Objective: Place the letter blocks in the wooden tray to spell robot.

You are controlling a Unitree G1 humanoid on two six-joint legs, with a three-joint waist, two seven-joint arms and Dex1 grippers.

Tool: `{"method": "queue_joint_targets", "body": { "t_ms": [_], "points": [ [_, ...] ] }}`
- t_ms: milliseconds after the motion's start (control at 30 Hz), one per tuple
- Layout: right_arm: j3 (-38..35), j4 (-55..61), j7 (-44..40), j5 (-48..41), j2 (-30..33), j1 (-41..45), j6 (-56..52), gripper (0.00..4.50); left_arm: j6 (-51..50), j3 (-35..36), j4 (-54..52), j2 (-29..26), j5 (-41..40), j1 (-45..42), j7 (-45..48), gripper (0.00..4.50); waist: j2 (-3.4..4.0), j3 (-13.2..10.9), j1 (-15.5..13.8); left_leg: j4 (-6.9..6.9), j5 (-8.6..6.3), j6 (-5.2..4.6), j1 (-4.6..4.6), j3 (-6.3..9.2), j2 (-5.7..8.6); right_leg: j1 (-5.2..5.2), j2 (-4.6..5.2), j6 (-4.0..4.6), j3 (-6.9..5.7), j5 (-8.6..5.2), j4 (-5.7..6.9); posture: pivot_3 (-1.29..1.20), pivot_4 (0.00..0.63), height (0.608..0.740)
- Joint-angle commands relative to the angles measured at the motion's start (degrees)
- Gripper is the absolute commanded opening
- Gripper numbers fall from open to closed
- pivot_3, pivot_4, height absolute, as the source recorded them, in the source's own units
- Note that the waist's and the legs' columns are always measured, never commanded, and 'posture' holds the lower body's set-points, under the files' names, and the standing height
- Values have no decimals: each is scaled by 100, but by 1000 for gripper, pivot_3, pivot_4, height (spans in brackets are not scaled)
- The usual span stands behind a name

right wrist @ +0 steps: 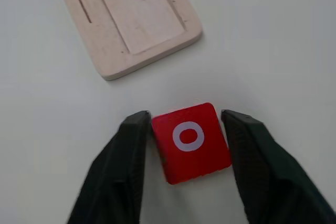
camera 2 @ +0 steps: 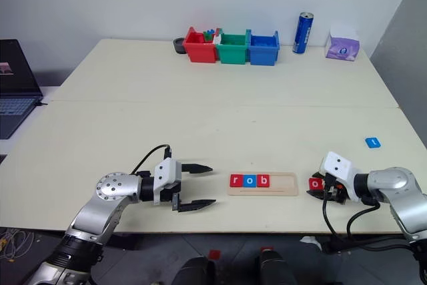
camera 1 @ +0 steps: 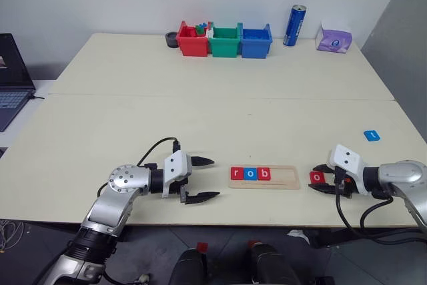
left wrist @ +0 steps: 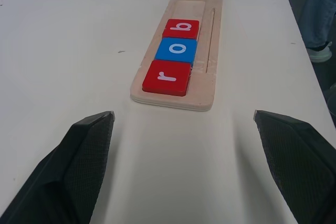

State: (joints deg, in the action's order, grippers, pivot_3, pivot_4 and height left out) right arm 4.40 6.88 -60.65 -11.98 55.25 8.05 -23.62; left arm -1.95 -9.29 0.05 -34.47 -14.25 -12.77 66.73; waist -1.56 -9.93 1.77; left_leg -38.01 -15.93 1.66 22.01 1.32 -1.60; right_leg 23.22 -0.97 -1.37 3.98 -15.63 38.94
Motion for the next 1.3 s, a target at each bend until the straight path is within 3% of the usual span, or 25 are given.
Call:
{"method": "queue_joint_targets", "body": {
  "t_ms": [33, 300, 500, 733, 1100, 1300],
  "points": [
    [-86, 108, -77, 21, 111, 47, -93, 1397, 92, 96, -117, -57, -22, -15, -26, 4500, 0, 0, 0, -1, 0, 0, 0, 1, 0, 0, 0, 0, 0, 0, 1, 0, 150, 740],
    [-322, 665, -62, -374, 18, 173, -586, 1398, 226, 76, 32, -32, 11, 6, -7, 4500, 1, 0, -3, -1, 0, 0, 0, 3, 0, 0, 0, 0, -1, 0, 2, 0, 150, 740],
    [-249, 423, 285, -144, -165, 57, -400, 1398, 432, 30, 240, 16, 48, -7, 26, 4500, 1, 0, -5, -1, 0, 0, 0, 1, 0, 0, 0, 0, -2, 0, 2, 0, 150, 740],
    [-528, 742, 463, -288, -195, -69, -609, 3818, 334, 21, 123, -6, 23, -33, 4, 4500, 2, 0, -5, -1, 0, 0, 0, 2, 0, 1, 0, 0, -1, 0, 3, 0, 150, 740],
    [-407, 514, 374, -211, -71, -329, -665, 3818, 92, -12, -102, 18, 25, -110, -56, 4500, 2, 0, -4, -2, 0, 0, -1, 0, 0, 0, 0, 0, -1, 0, 4, 0, 150, 740],
    [-350, 379, 466, -284, -179, -175, -926, 1784, 15, 5, -196, -2, 19, -81, -78, 4500, 1, 0, -3, -2, 0, 0, -1, 0, 0, 0, 0, 0, -1, 0, 4, 0, 150, 740]
  ]
}}
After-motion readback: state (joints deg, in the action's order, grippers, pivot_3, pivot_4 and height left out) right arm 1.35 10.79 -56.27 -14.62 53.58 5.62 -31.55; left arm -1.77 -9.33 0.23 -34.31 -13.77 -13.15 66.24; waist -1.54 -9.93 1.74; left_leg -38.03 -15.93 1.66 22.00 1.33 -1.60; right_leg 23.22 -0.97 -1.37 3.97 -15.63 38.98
